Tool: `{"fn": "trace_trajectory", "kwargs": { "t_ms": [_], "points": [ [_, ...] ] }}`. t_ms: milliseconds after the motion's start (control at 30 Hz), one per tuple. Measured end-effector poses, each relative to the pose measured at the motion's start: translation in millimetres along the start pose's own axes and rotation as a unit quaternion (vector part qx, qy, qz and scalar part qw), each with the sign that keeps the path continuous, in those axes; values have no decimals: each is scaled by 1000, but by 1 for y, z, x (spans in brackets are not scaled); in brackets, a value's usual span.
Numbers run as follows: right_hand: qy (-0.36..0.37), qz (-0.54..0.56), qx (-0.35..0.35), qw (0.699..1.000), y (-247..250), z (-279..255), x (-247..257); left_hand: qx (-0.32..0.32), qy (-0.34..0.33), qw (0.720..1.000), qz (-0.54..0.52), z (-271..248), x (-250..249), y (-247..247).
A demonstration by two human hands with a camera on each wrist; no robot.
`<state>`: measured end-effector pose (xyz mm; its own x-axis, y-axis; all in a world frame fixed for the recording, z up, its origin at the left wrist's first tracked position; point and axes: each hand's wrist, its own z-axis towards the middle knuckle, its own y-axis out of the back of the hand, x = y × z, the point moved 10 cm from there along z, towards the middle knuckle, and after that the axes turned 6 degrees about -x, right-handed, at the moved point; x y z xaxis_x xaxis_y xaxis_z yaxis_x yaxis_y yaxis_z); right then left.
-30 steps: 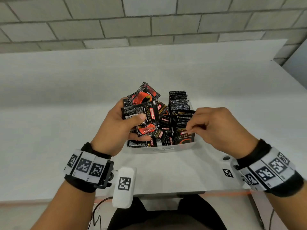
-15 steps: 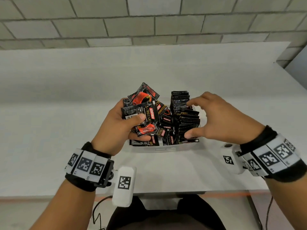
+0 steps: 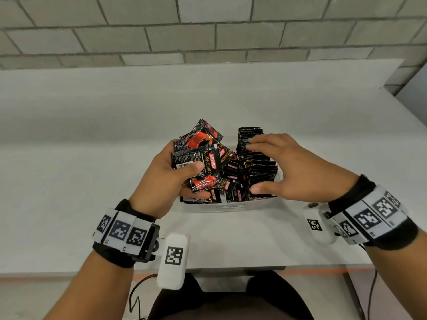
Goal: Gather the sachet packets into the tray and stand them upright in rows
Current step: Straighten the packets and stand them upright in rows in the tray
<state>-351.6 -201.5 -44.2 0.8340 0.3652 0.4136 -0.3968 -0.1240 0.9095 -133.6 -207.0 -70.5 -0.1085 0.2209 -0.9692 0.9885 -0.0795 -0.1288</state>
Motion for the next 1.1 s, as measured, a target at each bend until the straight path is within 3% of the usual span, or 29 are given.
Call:
{"fn": "trace_trajectory", "kwargs": {
  "t_ms": [200,467,767,933,1100],
  "points": [
    [57,-96,92,989,-38,10,8,1,-1,1000,-1,1,-2,-1],
    [72,-133,92,984,-31,20,12,0,3,1000,-2,0,2,2],
    [138,-33,81,987,-23,2,30,1,4,1000,-7,0,2,4],
    [109,-22,36,993,-18,12,13,8,4,1000,-7,-2,3,-2],
    [118,-51,36,991,-21,11,14,16,13,1000,-12,-3,7,-8]
  ]
}}
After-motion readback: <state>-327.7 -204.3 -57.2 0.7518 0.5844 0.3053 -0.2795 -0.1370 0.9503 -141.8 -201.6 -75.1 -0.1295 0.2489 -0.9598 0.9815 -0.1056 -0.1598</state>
